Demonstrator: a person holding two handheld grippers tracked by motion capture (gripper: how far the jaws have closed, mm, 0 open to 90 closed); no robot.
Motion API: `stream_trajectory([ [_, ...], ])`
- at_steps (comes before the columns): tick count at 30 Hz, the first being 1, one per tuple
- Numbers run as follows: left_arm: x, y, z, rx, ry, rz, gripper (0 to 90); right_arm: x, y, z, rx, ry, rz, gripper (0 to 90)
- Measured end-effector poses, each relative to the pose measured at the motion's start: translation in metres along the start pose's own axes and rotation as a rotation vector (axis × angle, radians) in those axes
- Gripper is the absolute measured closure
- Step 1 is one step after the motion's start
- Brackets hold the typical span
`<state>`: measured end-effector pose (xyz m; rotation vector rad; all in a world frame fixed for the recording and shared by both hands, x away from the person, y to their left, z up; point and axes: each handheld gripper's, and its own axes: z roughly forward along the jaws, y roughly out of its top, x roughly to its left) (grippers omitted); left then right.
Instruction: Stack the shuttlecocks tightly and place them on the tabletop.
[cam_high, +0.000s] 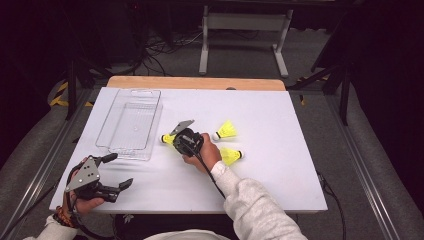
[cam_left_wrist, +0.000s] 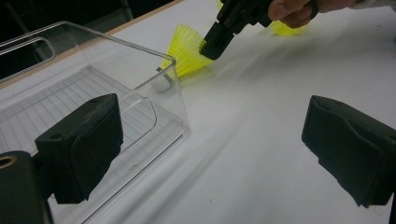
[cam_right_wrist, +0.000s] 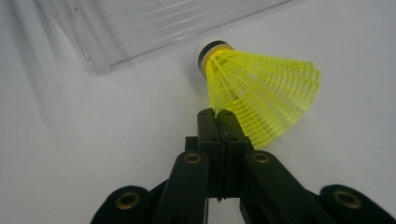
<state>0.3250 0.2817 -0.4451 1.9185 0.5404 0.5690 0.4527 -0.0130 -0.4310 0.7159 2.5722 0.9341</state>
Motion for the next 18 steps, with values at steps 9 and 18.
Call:
stream_trajectory([
  [9, 0.0, 0.0, 0.001, 0.001, -0.004, -0.001, 6.4, -0.009, -0.018, -0.023, 0.027, -0.025, -0.016, 90.0],
  [18, -0.001, 0.0, 0.002, 0.003, -0.006, -0.003, 6.4, -0.011, -0.025, -0.024, 0.046, -0.026, -0.001, 89.4],
])
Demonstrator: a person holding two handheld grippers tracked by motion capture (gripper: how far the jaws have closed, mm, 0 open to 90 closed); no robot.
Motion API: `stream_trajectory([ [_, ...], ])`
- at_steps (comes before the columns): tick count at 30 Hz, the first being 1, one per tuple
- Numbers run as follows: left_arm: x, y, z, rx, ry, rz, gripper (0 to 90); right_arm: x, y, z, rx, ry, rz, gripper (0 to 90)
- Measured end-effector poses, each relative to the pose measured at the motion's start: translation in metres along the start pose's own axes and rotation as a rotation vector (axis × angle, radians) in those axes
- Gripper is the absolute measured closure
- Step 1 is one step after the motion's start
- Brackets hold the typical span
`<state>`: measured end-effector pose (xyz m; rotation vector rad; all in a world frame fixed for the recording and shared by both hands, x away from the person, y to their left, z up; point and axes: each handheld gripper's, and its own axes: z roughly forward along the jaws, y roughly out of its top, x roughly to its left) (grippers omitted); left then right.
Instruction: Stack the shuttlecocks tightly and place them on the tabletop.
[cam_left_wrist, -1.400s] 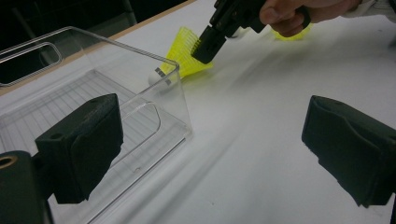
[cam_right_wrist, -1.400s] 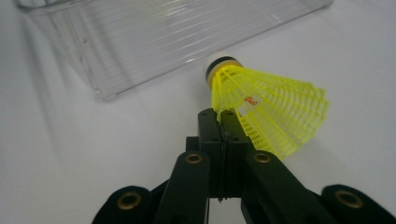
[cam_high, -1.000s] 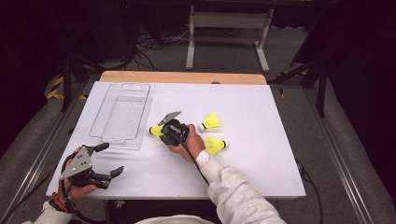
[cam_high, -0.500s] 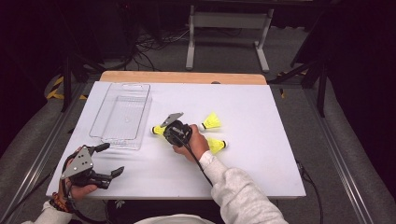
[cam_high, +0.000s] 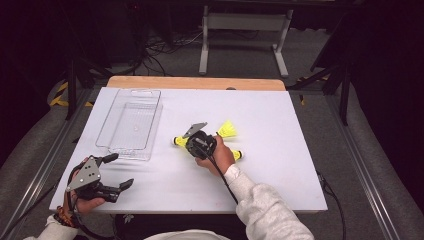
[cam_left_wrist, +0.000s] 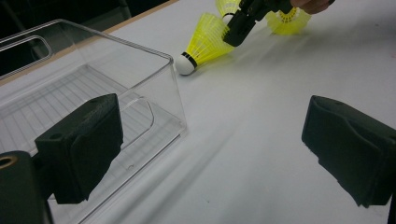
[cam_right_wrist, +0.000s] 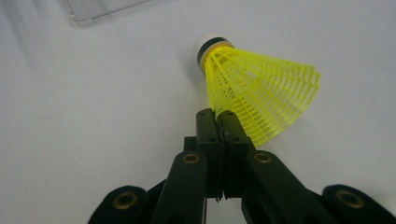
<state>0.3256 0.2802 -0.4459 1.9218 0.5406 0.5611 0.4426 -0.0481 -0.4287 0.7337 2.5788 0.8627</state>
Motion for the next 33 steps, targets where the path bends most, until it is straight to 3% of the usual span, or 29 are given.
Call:
stream_trajectory([
  [7, 0.0, 0.0, -0.001, -0.004, -0.002, -0.002, 6.4, 0.001, 0.0, 0.005, 0.028, -0.01, 0.0, 83.5],
  [15, 0.0, 0.0, -0.001, -0.005, -0.005, -0.001, 6.4, -0.001, 0.001, -0.01, -0.01, -0.015, 0.011, 64.7],
  [20, 0.0, 0.0, -0.001, -0.005, -0.005, -0.001, 6.4, -0.002, 0.001, -0.025, -0.059, -0.016, 0.013, 58.6],
  [27, 0.0, 0.0, -0.001, -0.005, -0.001, -0.001, 6.4, -0.013, -0.011, -0.065, -0.183, -0.019, 0.034, 52.7],
  [33, 0.0, 0.0, -0.001, -0.006, 0.003, -0.002, 6.4, -0.02, -0.035, -0.096, -0.238, -0.093, 0.054, 50.5],
])
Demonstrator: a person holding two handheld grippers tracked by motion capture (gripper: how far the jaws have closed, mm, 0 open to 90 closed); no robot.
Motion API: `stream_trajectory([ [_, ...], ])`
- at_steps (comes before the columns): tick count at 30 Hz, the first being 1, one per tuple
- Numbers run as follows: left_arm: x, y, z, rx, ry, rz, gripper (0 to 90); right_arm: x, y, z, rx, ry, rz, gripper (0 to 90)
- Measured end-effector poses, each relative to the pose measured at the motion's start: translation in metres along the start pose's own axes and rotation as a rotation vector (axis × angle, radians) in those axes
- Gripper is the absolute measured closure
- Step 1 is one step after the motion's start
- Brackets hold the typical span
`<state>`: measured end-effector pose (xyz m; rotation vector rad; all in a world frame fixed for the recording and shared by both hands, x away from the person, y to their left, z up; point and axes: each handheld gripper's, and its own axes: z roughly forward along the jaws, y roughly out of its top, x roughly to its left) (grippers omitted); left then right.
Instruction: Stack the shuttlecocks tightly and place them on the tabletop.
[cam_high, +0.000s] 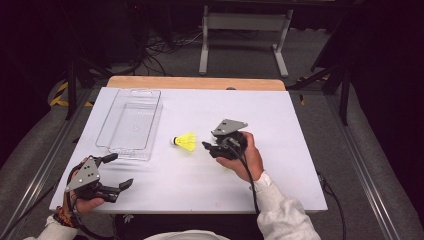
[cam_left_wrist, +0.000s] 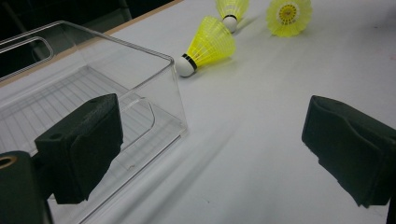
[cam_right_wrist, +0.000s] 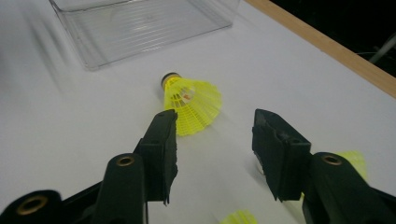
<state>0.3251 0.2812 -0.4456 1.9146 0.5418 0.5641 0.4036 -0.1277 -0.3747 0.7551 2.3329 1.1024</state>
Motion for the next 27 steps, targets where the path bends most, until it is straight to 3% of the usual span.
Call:
stream_trajectory([
  [4, 0.0, 0.0, 0.0, 0.001, 0.001, 0.0, 6.4, -0.003, -0.018, -0.016, -0.003, -0.082, 0.0, 48.2],
  [9, 0.0, 0.0, 0.0, 0.004, 0.001, 0.002, 6.4, -0.009, -0.039, -0.023, 0.02, -0.149, 0.015, 47.9],
  [15, 0.001, 0.0, 0.0, 0.0, -0.002, 0.001, 6.3, -0.013, -0.053, -0.013, 0.065, -0.128, 0.061, 47.7],
  [21, 0.002, 0.0, -0.002, -0.014, -0.003, -0.002, 6.4, -0.005, -0.055, 0.003, 0.122, -0.167, 0.007, 46.1],
  [24, 0.002, 0.0, -0.002, -0.016, -0.005, -0.001, 6.4, -0.004, -0.055, 0.006, 0.136, -0.193, -0.008, 49.0],
  [27, 0.002, 0.0, -0.002, -0.015, -0.004, 0.001, 6.3, -0.005, -0.056, 0.007, 0.142, -0.186, -0.004, 55.5],
])
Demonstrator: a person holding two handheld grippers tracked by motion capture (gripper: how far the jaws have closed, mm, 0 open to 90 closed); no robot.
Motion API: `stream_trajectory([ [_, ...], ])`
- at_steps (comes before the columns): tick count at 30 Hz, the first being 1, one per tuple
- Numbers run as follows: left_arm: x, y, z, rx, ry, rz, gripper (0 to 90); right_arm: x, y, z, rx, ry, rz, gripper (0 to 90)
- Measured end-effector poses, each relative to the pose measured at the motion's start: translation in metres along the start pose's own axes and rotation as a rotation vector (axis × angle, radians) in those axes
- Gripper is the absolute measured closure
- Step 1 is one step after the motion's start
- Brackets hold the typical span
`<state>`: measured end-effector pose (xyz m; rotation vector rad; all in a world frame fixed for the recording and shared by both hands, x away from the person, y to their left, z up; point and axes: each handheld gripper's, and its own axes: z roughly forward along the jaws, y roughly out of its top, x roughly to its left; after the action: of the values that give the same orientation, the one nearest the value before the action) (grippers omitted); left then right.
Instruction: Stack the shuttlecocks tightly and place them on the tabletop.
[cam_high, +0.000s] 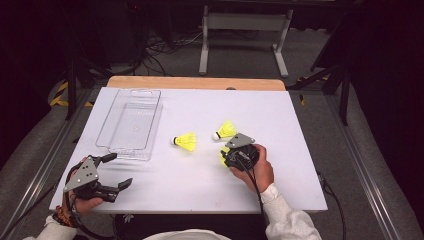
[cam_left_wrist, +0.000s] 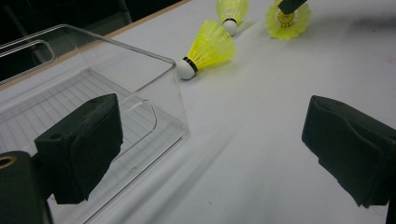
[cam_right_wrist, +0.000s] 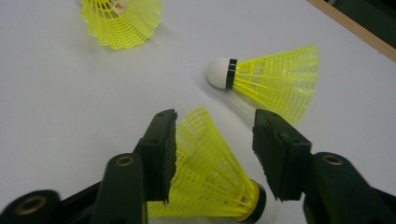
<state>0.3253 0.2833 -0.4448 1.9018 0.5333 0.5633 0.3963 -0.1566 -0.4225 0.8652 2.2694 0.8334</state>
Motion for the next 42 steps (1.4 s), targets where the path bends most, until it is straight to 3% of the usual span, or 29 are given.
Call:
stream_trajectory([
  [6, 0.0, 0.0, 0.0, 0.003, 0.001, 0.003, 6.3, 0.0, -0.001, -0.001, 0.005, -0.008, -0.021, 80.1],
  [10, 0.0, 0.0, 0.0, 0.0, 0.0, 0.002, 6.3, 0.0, 0.0, -0.004, -0.003, -0.025, -0.028, 87.2],
  [13, 0.0, 0.0, 0.0, -0.003, 0.0, -0.001, 6.3, -0.002, 0.001, -0.008, -0.019, -0.051, -0.031, 89.9],
  [20, 0.001, 0.0, 0.0, -0.001, -0.003, -0.002, 6.3, -0.005, 0.003, -0.015, -0.075, -0.048, -0.007, 90.0],
  [25, 0.001, -0.001, 0.001, 0.001, -0.008, -0.004, 6.3, 0.001, 0.009, -0.023, -0.153, -0.003, 0.011, 90.0],
  [30, 0.001, 0.0, 0.002, 0.004, -0.01, -0.004, 6.3, 0.01, 0.02, -0.024, -0.25, 0.13, 0.077, 90.0],
  [32, 0.001, 0.0, 0.002, 0.004, -0.011, -0.004, 6.3, 0.011, 0.021, -0.024, -0.263, 0.147, 0.088, 90.0],
  [35, 0.0, 0.0, 0.002, 0.004, -0.01, -0.002, 6.3, 0.014, 0.023, -0.018, -0.306, 0.216, 0.129, 90.0],
  [38, 0.001, 0.0, 0.002, 0.003, -0.011, -0.004, 6.3, 0.013, 0.02, -0.011, -0.303, 0.25, 0.161, 90.0],
  [39, 0.001, -0.001, 0.002, 0.003, -0.012, -0.005, 6.4, 0.01, 0.015, -0.006, -0.297, 0.268, 0.196, 90.0],
  [42, 0.001, 0.0, 0.002, 0.003, -0.013, -0.003, 6.3, 0.006, 0.011, -0.002, -0.286, 0.273, 0.215, 90.0],
])
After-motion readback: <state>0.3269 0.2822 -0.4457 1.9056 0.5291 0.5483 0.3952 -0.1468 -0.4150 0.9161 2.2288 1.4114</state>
